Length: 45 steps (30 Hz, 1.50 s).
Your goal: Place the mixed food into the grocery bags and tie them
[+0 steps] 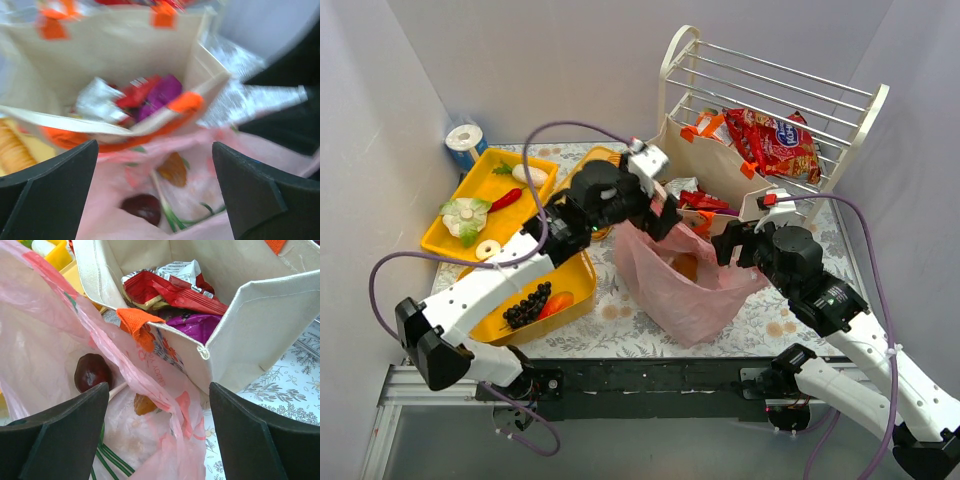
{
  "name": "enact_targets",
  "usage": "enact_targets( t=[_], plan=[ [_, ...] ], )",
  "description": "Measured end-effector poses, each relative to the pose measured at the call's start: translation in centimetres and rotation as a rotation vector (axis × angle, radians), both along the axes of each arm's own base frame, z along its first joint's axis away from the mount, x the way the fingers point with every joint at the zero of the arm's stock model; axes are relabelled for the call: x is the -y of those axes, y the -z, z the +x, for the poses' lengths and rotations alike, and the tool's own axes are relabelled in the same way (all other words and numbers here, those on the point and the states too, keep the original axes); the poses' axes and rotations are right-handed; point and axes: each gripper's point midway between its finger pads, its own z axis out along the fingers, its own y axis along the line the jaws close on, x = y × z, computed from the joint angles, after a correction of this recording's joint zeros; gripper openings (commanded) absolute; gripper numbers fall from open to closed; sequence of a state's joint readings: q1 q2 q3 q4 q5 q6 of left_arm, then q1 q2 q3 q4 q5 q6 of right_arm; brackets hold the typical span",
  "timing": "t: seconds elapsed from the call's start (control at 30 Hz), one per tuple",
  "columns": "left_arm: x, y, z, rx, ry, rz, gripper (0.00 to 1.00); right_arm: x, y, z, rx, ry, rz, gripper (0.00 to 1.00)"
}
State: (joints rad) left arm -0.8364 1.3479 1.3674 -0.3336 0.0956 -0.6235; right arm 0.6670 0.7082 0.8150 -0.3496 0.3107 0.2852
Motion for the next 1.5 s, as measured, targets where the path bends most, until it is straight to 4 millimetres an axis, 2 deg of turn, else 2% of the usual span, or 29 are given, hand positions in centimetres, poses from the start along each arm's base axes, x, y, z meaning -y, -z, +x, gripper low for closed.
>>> enact_targets(
  t=[0.07,0.13,0.23,0.33,0.4,0.43,0.5,0.57,0.63,0.7,0.77,0.8,0.93,1.03,1.1,1.23,1.3,1.4,1.43,1.5],
  plan=[
    [-2.1,-2.9,2.6,0.002,-0.046,-0.083,0.98,0.0,0.0,0.0,-0.001,-0.002,0.000,0.88],
    [-6.7,-6.1,6.8,0.029,-0.168,-0.180,0.98,-0.1,0.0,0.0,-0.002,-0.005,0.000,0.88],
    [-16.0,-9.3,12.4,0.052,-0.422,-0.290,0.98,-0.5,0.2,0.1,-0.007,-0.017,0.002,0.88],
    [-25.4,-10.0,16.8,0.027,-0.705,-0.371,0.98,-1.0,0.3,0.0,-0.013,-0.041,0.008,0.88],
    [-31.2,-8.0,19.3,-0.039,-0.887,-0.413,0.98,-1.4,0.2,0.0,-0.012,-0.058,0.018,0.88],
    [-34.2,-6.1,20.3,-0.086,-0.986,-0.429,0.98,-1.6,0.2,0.0,-0.011,-0.067,0.023,0.88],
    [-40.3,-0.6,21.7,-0.187,-1.206,-0.431,0.98,-1.9,0.4,-0.1,-0.016,-0.081,0.026,0.88],
    [-45.8,6.1,21.4,-0.296,-1.437,-0.392,0.98,-2.2,0.5,-0.1,-0.021,-0.094,0.027,0.88],
    [-49.3,11.8,20.2,-0.390,-1.605,-0.323,0.98,-2.5,0.6,0.0,-0.025,-0.107,0.030,0.88],
    [-51.2,16.0,19.0,-0.462,-1.718,-0.250,0.98,-2.8,0.8,0.0,-0.031,-0.118,0.030,0.88],
    [-52.1,17.8,18.4,-0.488,-1.774,-0.204,0.98,-3.0,1.0,0.0,-0.040,-0.127,0.027,0.88],
    [-52.6,18.3,18.1,-0.492,-1.799,-0.183,0.98,-3.1,1.1,-0.1,-0.045,-0.132,0.026,0.88],
    [-54.1,18.0,17.8,-0.453,-1.840,-0.152,0.98,-3.4,1.4,-0.1,-0.056,-0.145,0.023,0.88],
    [-55.5,18.7,17.5,-0.454,-1.855,-0.137,0.98,-3.5,1.7,-0.1,-0.066,-0.151,0.020,0.87],
    [-56.4,20.2,17.3,-0.485,-1.863,-0.120,0.98,-3.7,2.1,0.0,-0.080,-0.154,0.012,0.87],
    [-56.8,24.1,17.0,-0.578,-1.848,-0.104,0.97,-4.0,2.7,0.1,-0.101,-0.163,0.008,0.87],
    [-56.7,24.5,17.6,-0.582,-1.827,-0.123,0.96,-4.2,2.7,0.0,-0.104,-0.168,0.016,0.87],
    [-55.9,24.7,18.0,-0.599,-1.784,-0.141,0.76,-4.4,2.6,-0.1,-0.109,-0.175,0.029,0.86],
    [-55.7,24.7,18.1,-0.601,-1.776,-0.142,0.64,-4.4,2.6,-0.2,-0.110,-0.178,0.030,0.86],
    [-55.6,24.7,18.2,-0.607,-1.764,-0.144,0.52,-4.5,2.6,-0.2,-0.112,-0.183,0.034,0.86]
  ],
)
